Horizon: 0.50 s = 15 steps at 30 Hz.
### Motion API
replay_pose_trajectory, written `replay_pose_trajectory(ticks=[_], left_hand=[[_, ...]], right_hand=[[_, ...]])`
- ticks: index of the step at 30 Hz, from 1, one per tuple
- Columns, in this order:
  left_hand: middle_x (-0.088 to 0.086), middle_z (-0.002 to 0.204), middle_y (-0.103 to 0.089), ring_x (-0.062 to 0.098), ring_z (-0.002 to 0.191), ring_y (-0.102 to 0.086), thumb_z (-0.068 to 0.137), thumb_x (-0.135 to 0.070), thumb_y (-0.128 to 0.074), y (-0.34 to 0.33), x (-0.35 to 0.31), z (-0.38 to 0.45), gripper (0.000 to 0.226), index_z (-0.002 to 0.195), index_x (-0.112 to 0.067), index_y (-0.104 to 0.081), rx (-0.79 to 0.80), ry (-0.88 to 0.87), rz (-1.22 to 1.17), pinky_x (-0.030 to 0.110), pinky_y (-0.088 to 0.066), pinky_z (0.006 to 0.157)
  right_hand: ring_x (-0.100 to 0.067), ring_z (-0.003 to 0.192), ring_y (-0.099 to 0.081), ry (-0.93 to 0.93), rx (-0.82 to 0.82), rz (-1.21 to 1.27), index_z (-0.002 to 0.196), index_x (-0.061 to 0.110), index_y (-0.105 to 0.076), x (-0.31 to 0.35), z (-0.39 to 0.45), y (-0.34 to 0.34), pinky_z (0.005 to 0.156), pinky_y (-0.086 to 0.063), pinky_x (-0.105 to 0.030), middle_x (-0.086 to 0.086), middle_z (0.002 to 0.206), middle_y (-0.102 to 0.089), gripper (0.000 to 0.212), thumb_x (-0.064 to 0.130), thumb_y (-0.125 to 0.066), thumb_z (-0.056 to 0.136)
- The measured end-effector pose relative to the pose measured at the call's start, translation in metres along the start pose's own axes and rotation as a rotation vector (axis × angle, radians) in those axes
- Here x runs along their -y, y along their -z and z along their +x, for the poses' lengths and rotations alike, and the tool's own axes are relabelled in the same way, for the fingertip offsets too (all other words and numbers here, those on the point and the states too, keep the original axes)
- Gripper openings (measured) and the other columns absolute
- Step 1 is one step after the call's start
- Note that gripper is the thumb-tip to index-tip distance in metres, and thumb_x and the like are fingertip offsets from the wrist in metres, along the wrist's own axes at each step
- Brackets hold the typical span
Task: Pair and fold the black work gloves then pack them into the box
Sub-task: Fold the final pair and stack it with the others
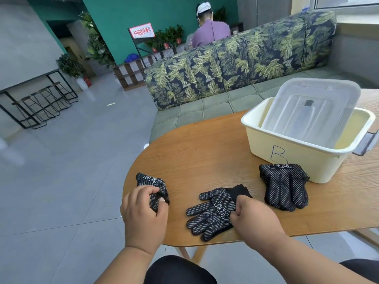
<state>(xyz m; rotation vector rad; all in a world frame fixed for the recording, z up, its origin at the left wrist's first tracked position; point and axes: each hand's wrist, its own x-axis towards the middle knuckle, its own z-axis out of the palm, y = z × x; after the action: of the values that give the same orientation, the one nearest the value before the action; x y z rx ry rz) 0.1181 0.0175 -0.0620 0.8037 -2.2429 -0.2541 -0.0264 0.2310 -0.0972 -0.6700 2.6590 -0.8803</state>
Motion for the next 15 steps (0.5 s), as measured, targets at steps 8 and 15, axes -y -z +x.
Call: replay_pose_trajectory(ticks=[8,15], left_hand=[[-0.018,0.119,-0.057,0.01,0.117,-0.045,0.087,-0.018,-0.071,-0.017,0.005,-0.011,0.029,0.113,-0.03,-0.067,0.228,0.075,-0.021,0.031,-0.039,0.106],[-0.019,0.113,-0.061,0.009,0.113,-0.049,0.084,-0.031,-0.062,-0.015,-0.014,-0.024,0.027,0.11,-0.031,-0.069,0.245,-0.14,0.056,0.03,-0.037,0.103]], right_hand=[[-0.016,0.07,-0.054,-0.001,0.011,0.02,0.081,0.022,-0.047,0.0,0.0,0.0,0.053,-0.033,-0.028,0.002,0.074,-0.06,0.016,0.029,-0.055,0.093],[-0.014,0.068,-0.053,0.01,0.007,0.029,0.082,0.024,-0.048,-0.001,0.001,0.001,0.054,-0.034,-0.029,0.002,0.073,-0.06,0.016,0.031,-0.056,0.093]])
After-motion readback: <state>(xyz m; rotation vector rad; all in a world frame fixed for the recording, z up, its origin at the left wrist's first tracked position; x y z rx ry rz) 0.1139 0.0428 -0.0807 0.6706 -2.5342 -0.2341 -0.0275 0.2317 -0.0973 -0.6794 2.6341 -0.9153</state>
